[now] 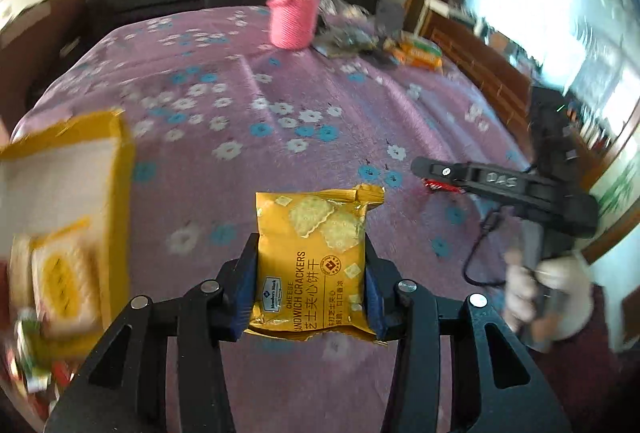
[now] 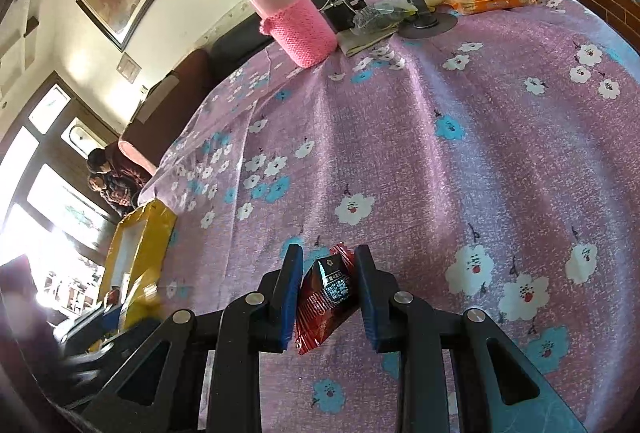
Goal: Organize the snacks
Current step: 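Carry both held snacks into the yellow tray and open both tools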
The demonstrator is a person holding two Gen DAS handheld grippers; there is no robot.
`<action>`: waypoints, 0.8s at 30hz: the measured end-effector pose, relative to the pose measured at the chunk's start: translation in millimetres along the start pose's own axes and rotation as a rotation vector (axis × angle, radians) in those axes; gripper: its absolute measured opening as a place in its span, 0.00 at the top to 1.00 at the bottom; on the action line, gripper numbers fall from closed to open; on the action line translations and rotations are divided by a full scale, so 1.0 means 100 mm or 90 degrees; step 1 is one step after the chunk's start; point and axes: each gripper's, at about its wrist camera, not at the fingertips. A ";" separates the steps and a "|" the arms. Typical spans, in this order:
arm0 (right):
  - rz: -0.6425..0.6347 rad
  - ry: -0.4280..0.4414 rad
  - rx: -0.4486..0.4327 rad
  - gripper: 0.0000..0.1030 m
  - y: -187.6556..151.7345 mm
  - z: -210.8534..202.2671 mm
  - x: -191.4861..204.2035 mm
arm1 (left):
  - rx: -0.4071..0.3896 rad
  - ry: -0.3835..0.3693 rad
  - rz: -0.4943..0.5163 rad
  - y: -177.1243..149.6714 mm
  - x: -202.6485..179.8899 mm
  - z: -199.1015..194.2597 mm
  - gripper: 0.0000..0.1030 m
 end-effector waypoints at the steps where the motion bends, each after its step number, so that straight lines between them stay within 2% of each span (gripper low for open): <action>1: 0.001 0.002 0.002 0.73 -0.01 0.01 0.01 | -0.008 0.004 -0.012 -0.01 0.06 -0.09 0.59; 5: 0.002 0.007 0.005 0.73 -0.04 0.03 0.01 | -0.047 0.043 -0.060 -0.03 0.47 -0.43 0.58; 9: 0.042 0.042 0.023 0.73 -0.06 0.06 0.01 | -0.067 0.100 -0.088 -0.10 0.83 -0.68 0.58; 14: 0.046 0.065 0.044 0.73 -0.15 0.02 0.25 | -0.084 0.137 -0.132 -0.21 1.25 -0.89 0.58; 19: -0.014 0.097 0.069 0.74 -0.21 0.06 0.87 | -0.090 0.163 -0.157 -0.30 1.52 -1.02 0.58; 24: -0.087 0.148 0.091 0.74 -0.27 0.17 1.63 | -0.068 0.196 -0.138 -0.26 1.72 -1.02 0.58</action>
Point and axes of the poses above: each gripper's, at about its wrist camera, not at the fingertips, and z roughly the way its jaws point, x to its left, y to its top, and after that the axes turned 13 degrees about -x, right-handed
